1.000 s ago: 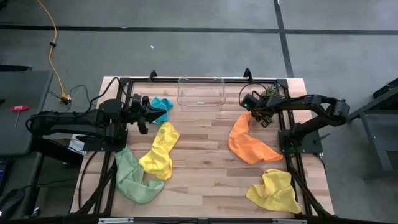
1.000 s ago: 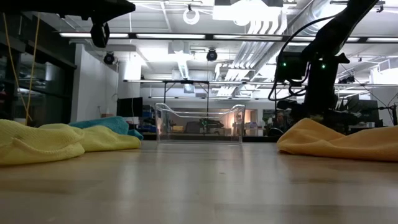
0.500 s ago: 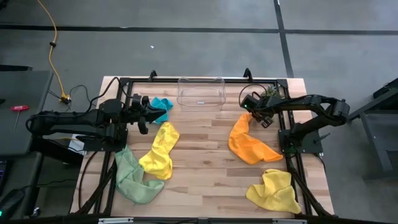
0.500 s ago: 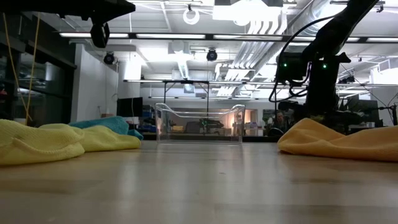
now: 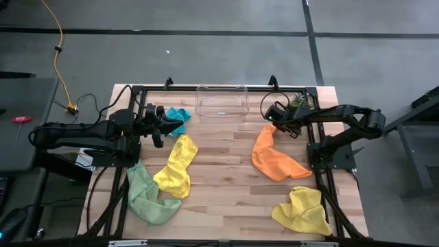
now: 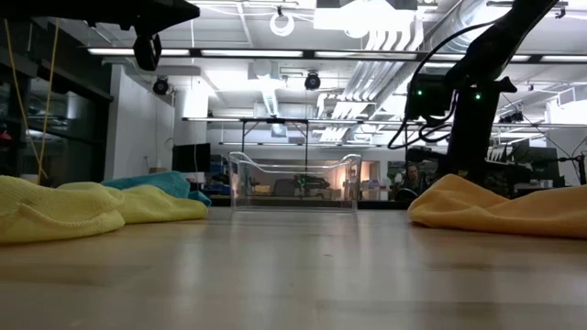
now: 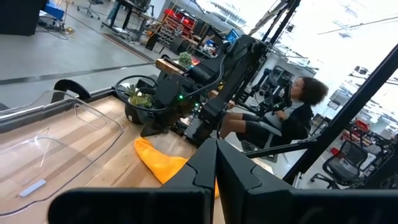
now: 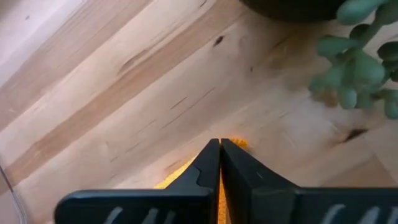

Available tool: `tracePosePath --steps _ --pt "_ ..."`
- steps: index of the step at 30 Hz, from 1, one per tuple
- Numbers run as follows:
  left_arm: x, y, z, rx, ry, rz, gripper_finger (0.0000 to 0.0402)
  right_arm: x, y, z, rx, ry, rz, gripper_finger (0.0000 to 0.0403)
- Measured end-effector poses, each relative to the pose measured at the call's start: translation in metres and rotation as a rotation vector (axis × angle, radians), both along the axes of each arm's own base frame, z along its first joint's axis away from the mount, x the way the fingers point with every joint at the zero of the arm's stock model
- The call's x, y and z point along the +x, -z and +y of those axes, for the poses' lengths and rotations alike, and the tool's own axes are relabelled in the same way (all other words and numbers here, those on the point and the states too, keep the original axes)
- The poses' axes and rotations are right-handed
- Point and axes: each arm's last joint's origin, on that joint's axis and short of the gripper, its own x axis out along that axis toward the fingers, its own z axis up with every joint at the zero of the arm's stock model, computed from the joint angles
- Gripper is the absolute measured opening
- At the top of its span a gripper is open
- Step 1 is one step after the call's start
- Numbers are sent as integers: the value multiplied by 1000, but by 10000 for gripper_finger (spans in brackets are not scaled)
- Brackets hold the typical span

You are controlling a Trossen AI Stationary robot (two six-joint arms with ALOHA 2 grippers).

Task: Fold microfiber towels
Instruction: Fold the orange microfiber towel

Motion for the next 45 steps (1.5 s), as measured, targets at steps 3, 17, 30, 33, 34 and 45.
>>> tracePosePath --steps 3,17,30,33,34,45 --pt "0 0 0 0 0 0 0 0 -1 0 3 5 -6 19" --pt "0 0 0 0 -3 0 0 -2 0 2 49 33 -8 134" --pt "0 0 0 0 -3 3 0 -1 10 -3 86 84 5 135" --pt "0 1 0 -1 -3 7 0 0 13 -3 93 114 9 135" --pt "0 1 0 -1 -3 8 0 0 13 -3 90 114 13 133" --pt "0 1 0 -1 -3 8 0 -1 11 1 53 38 57 11"
